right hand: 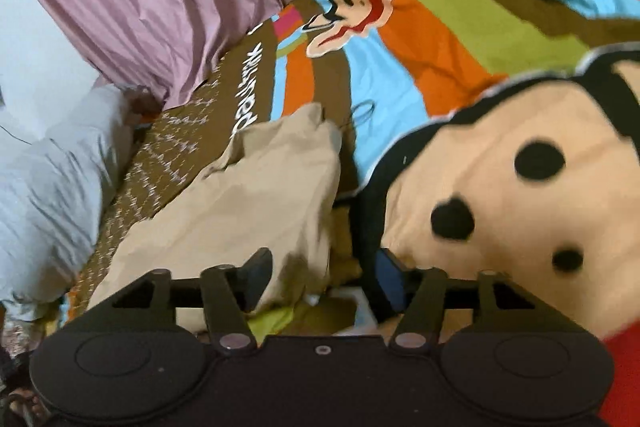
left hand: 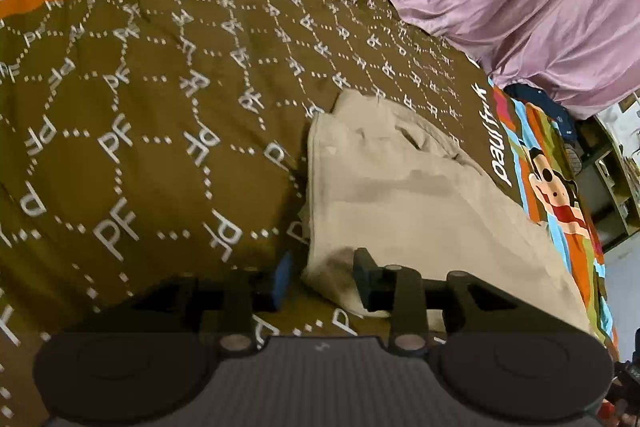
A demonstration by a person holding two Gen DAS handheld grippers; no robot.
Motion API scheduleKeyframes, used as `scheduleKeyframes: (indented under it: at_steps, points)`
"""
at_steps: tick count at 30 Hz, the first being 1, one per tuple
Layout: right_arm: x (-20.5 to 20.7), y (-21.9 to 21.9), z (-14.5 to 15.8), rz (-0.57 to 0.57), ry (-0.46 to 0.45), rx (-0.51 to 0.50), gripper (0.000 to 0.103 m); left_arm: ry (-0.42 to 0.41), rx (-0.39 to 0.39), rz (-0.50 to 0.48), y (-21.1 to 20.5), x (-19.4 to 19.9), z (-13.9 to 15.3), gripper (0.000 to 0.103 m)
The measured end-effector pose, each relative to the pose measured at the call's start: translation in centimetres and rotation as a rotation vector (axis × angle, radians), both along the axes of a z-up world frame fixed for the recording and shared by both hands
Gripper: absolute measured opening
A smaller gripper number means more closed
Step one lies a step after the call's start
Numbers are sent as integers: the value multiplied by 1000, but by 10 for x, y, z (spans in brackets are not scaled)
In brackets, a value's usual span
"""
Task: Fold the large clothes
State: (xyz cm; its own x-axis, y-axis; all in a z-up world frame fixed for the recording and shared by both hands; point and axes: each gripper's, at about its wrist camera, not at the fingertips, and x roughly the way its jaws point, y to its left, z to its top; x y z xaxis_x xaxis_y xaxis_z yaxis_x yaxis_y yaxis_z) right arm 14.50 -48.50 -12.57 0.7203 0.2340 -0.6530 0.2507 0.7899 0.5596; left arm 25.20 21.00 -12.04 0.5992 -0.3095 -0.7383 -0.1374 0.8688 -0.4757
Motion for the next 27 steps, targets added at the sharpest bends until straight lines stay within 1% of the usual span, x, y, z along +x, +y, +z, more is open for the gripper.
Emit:
scheduleKeyframes:
  at_steps: [1,2,3,4,5,6,7,8,10,11,12,13,14,16,17,18,19,20,21,22,23,24,25,26,27]
  points:
    - [-2,2,-3,-5,-2,3,61,8,-6,-7,-2,3,-2,24]
    - [-2,5,-3,-5,-5,2,57,20,22,-2,-5,4,-3,11]
    - [0,10,-4,8,-7,-6,54,30,52,-1,-8,6,-2,11]
    - [4,13,-4,27,-10,-24,39,23,58,7,-9,6,1,9]
    - [7,19,-3,57,-20,-53,21,-1,65,19,-10,5,8,8]
    - [10,23,1,70,-28,-83,17,-31,80,22,-12,5,20,7]
    - [10,26,7,80,-47,-113,8,-54,88,25,-14,3,30,7]
    - [10,28,15,81,-67,-131,7,-66,107,27,-16,2,40,7]
    - [5,30,36,67,-106,-174,7,-66,160,5,-20,2,42,7]
    - [1,30,42,62,-109,-193,7,-43,159,3,-20,4,37,7]
    - [-3,29,43,61,-113,-197,7,9,145,7,-19,7,24,7]
    - [-5,27,38,60,-96,-196,6,51,141,9,-19,7,11,7]
    - [-4,26,26,56,-50,-189,7,60,145,6,-20,6,5,7]
    - [-2,30,4,61,35,-207,7,33,152,0,-21,-1,1,9]
    - [-3,32,-1,65,52,-216,7,23,145,-2,-19,-4,3,12]
    - [-5,33,0,60,49,-219,7,31,136,-1,-17,-5,6,19]
    - [-7,33,2,58,40,-223,8,50,129,1,-15,-5,8,42]
    - [-8,35,7,62,37,-243,10,63,126,1,-14,-6,12,71]
    - [-9,38,11,68,34,-277,12,51,136,9,-15,-8,17,79]
    - [-11,42,17,67,30,-315,18,21,158,21,-17,-11,25,85]
    - [-13,46,24,61,23,-357,22,-4,178,22,-20,-12,31,85]
    - [-15,50,33,57,-1,-397,24,-21,193,18,-24,-11,37,86]
    - [-15,55,42,53,-30,-433,30,-48,208,16,-31,-9,44,89]
    - [-16,64,52,47,-62,-481,40,-72,217,19,-37,-7,49,93]
    - [-14,71,60,47,-94,-518,45,-99,228,21,-47,-2,54,95]
